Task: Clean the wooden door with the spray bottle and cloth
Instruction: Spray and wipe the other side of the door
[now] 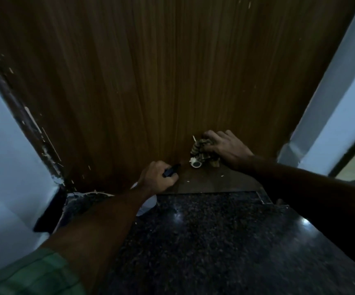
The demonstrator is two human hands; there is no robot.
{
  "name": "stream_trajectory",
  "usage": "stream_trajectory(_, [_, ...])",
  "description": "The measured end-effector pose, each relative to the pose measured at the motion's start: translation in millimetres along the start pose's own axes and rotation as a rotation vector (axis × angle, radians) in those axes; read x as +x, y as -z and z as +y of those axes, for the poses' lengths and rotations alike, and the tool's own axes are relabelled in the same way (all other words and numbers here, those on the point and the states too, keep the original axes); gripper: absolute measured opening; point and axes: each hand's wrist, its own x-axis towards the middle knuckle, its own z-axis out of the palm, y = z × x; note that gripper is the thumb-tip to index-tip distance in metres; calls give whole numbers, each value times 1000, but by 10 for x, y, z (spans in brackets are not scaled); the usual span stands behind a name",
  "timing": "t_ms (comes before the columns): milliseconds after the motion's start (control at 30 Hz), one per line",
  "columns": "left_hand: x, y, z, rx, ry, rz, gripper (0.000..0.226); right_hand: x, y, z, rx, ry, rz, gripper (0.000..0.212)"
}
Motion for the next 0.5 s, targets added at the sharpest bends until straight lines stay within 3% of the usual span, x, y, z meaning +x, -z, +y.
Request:
stream_trajectory(167, [-18,-169,235,54,-101,-58,49,-29,-78,-112,88,-12,25,42])
stream_trajectory(333, [68,-213,234,-206,-50,144,37,-97,-461,-403,146,-68,96,51])
stream_trajectory(400, [89,-219,273,-232,-38,213,34,-50,-652,-550,51,21,142,46])
stream_trajectory(500, [116,-262,336,-226,-37,250,36,-63,-848,-607,-238,339,65,40])
